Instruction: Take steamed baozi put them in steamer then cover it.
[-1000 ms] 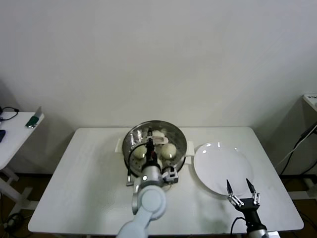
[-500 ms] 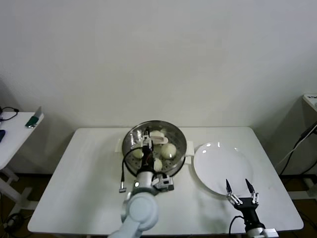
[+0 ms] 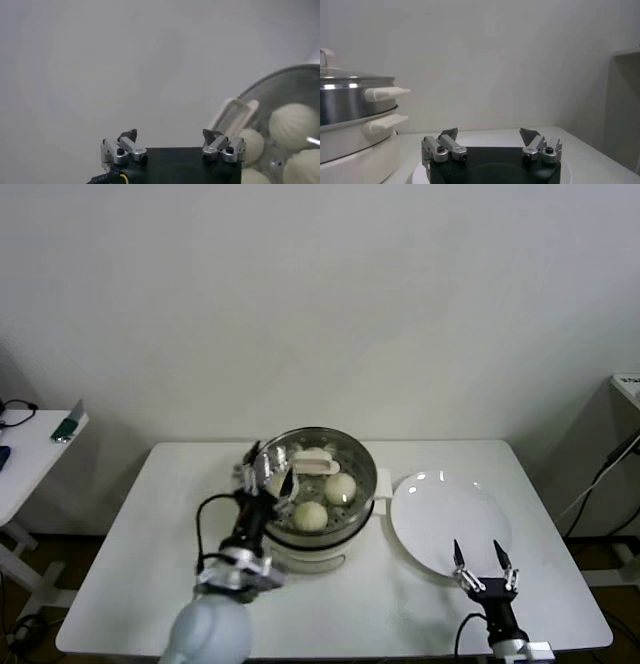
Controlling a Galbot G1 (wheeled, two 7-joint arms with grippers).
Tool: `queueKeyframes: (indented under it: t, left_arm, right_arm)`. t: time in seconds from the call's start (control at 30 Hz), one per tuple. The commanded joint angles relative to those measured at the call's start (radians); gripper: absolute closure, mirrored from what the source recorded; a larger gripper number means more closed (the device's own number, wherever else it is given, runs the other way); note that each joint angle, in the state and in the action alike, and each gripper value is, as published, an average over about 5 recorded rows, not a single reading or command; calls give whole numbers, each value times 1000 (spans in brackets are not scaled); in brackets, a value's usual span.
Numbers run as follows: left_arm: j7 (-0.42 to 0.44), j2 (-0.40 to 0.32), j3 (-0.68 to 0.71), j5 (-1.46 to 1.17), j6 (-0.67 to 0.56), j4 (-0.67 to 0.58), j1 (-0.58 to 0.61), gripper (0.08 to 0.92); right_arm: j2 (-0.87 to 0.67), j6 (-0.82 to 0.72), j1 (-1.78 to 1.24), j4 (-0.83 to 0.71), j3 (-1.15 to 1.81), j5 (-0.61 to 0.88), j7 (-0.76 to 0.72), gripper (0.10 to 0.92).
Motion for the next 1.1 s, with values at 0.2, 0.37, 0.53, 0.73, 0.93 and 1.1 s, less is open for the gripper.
queueKeyframes:
  t: [0.2,0.37,0.53,0.73,0.93,1.1]
  left_arm:
    - [-86,65,-560,-1011,-570,125,394,177]
    - [-64,49,-505,-1041,-606,206,402,177]
    - [-44,36,-461,-1041,-624,266,378,177]
    - [-27,29,-441,-1036,-646,312,347,177]
    - [-23,27,-432,-1032,-649,311,343,177]
    - [-23,29,-430,-1028,-658,314,343,177]
  right_arm:
    - [26,54,18,-36,-28,-58,17,203]
    - [27,65,18,-47,-40,-53,13,203]
    - [25,69,16,-43,-43,-51,10,203]
    - [22,67,18,-41,-46,-49,10,203]
    - [20,63,20,-40,-47,-49,10,203]
    - [18,63,20,-38,-45,-48,11,203]
